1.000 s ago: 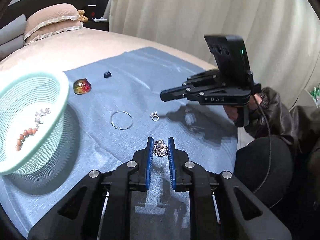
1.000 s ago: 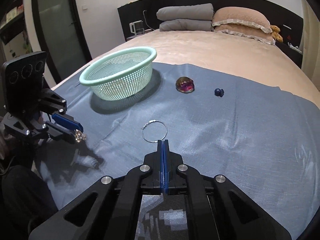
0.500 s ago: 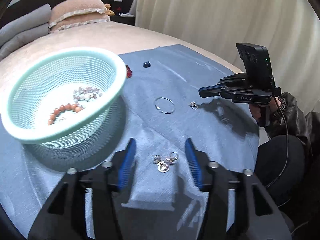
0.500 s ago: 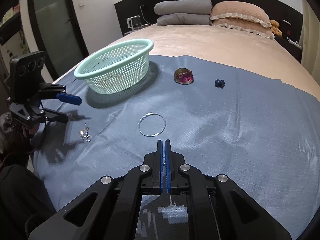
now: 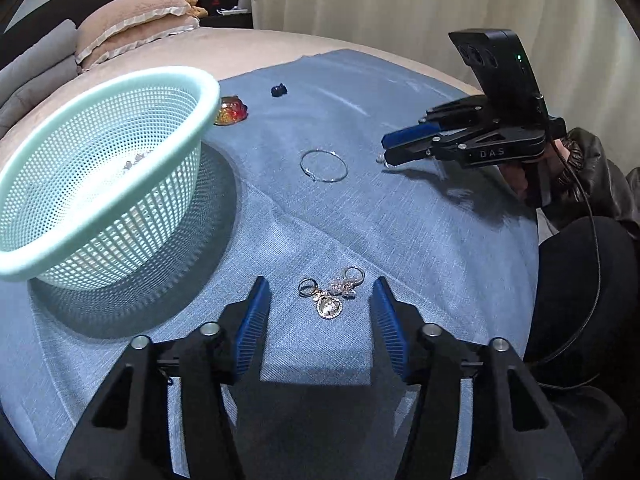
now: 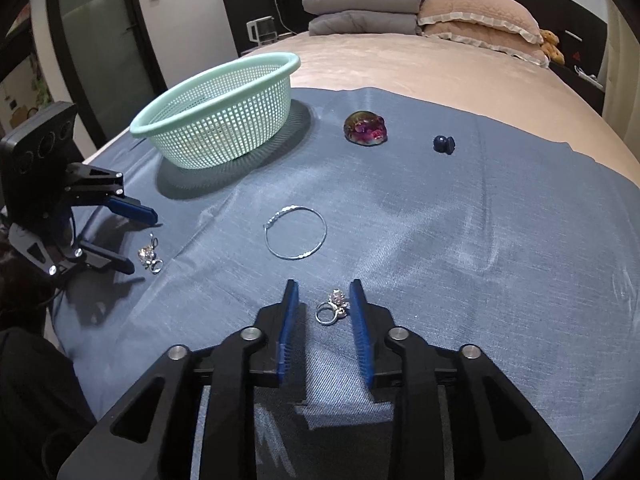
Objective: Organize jewelry
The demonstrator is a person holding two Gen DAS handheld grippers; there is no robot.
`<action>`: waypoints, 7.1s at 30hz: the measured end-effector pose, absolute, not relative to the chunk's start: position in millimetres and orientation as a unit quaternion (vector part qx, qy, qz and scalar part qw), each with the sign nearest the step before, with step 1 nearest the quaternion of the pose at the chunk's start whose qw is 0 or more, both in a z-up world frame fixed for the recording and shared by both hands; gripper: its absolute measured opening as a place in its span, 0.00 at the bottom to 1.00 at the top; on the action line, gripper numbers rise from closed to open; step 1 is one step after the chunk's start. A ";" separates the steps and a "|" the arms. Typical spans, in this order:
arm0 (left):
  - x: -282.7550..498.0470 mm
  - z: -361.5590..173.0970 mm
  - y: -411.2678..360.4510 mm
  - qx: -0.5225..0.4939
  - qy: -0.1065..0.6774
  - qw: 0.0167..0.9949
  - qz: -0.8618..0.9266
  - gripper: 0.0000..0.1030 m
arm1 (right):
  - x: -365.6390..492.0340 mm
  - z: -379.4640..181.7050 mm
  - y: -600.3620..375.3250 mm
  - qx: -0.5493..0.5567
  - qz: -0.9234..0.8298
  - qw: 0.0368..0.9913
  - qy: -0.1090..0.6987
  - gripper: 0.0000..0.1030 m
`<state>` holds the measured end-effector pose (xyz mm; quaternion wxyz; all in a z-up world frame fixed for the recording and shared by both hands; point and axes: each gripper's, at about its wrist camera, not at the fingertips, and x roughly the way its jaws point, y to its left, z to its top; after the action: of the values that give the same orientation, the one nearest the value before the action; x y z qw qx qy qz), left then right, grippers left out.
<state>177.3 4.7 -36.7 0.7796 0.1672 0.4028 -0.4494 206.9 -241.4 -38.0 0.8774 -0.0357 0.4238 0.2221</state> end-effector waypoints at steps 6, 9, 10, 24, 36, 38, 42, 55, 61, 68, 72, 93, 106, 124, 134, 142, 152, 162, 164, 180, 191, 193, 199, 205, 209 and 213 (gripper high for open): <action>177.3 -39.1 9.4 0.173 0.407 0.770 -0.459 0.14 | 203.4 -48.4 -234.7 -0.062 0.219 0.878 0.420 0.12; 174.0 -38.1 11.0 0.178 0.405 0.769 -0.460 0.14 | 204.4 -45.4 -233.4 -0.067 0.216 0.878 0.422 0.04; 173.0 -37.5 11.1 0.179 0.404 0.770 -0.460 0.14 | 203.8 -44.8 -233.3 -0.069 0.216 0.878 0.422 0.02; 169.3 -0.6 36.2 0.153 0.368 0.797 -0.454 0.10 | 187.2 19.4 -231.1 -0.062 0.233 0.901 0.361 0.02; 186.9 85.2 69.2 0.144 0.272 0.866 -0.395 0.10 | 216.1 103.2 -165.9 -0.096 0.286 0.914 0.272 0.02; 194.2 96.1 73.8 0.135 0.260 0.886 -0.359 0.10 | 226.1 113.9 -150.3 -0.102 0.291 0.915 0.260 0.02; 211.1 98.5 78.6 0.103 0.263 0.915 -0.289 0.10 | 244.4 122.8 -125.5 -0.099 0.296 0.916 0.254 0.02; 250.2 35.0 68.1 -0.012 0.354 0.929 -0.113 0.10 | 303.5 45.6 -96.0 -0.047 0.210 0.903 0.373 0.02; 256.0 27.1 70.6 -0.013 0.364 0.926 -0.096 0.10 | 306.3 42.3 -113.1 0.005 0.204 0.903 0.377 0.07; 249.0 35.1 70.4 0.018 0.334 0.939 -0.075 0.57 | 304.5 46.0 -123.4 0.010 0.186 0.910 0.371 0.47; 240.2 37.8 69.5 0.038 0.330 0.939 -0.091 0.84 | 293.1 55.2 -139.3 -0.020 0.167 0.918 0.359 0.87; 168.0 -20.4 -1.3 0.206 0.357 0.797 -0.441 0.94 | 230.5 -27.1 -191.0 -0.126 0.224 0.874 0.413 0.87; 189.8 -50.6 -13.7 0.161 0.390 0.804 -0.419 0.76 | 248.3 -51.0 -182.0 -0.104 0.190 0.868 0.447 0.86; 177.8 -48.6 -9.4 0.101 0.402 0.813 -0.408 0.13 | 230.4 -42.7 -187.9 -0.073 0.215 0.856 0.466 0.39; 156.5 -31.1 22.1 0.063 0.403 0.824 -0.392 0.12 | 192.3 -26.4 -218.4 -0.038 0.183 0.875 0.447 0.39; 156.6 25.4 49.0 0.058 0.354 0.853 -0.378 0.09 | 178.9 16.5 -227.7 -0.004 0.180 0.903 0.390 0.39; 190.3 110.3 60.6 0.098 0.275 0.894 -0.339 0.09 | 208.4 99.5 -188.1 -0.002 0.220 0.930 0.293 0.40; 272.1 75.0 66.0 0.055 0.340 0.902 -0.259 0.09 | 291.0 78.6 -124.2 -0.007 0.232 0.920 0.315 0.40; 283.4 60.0 66.4 0.052 0.355 0.902 -0.239 0.09 | 301.1 65.2 -115.3 -0.002 0.237 0.914 0.330 0.41; 304.3 25.3 137.2 -0.092 0.385 0.914 -0.089 0.86 | 321.0 16.3 -151.8 0.091 0.142 0.900 0.403 0.69; 294.9 2.9 106.0 -0.035 0.429 0.896 -0.110 0.39 | 314.6 13.9 -140.0 0.075 0.164 0.883 0.433 0.26; 287.2 7.9 103.5 -0.022 0.429 0.896 -0.116 0.37 | 309.7 22.6 -146.7 0.086 0.170 0.882 0.431 0.25; 250.3 38.9 91.0 -0.002 0.405 0.905 -0.130 0.37 | 270.9 52.8 -157.2 0.075 0.166 0.894 0.408 0.25; 210.2 56.0 62.4 0.023 0.392 0.908 -0.145 0.37 | 220.3 58.6 -185.8 0.081 0.146 0.898 0.407 0.25; 187.7 46.4 40.9 0.028 0.399 0.903 -0.157 0.37 | 193.4 51.9 -206.3 0.080 0.124 0.898 0.415 0.25; 179.7 31.4 23.4 0.014 0.421 0.891 -0.168 0.37 | 179.4 42.1 -227.4 0.090 0.110 0.895 0.423 0.25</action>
<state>179.7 23.4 31.4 0.8914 0.0144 0.4206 -0.1685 179.4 -227.4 42.1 0.8950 0.0898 0.4229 0.1098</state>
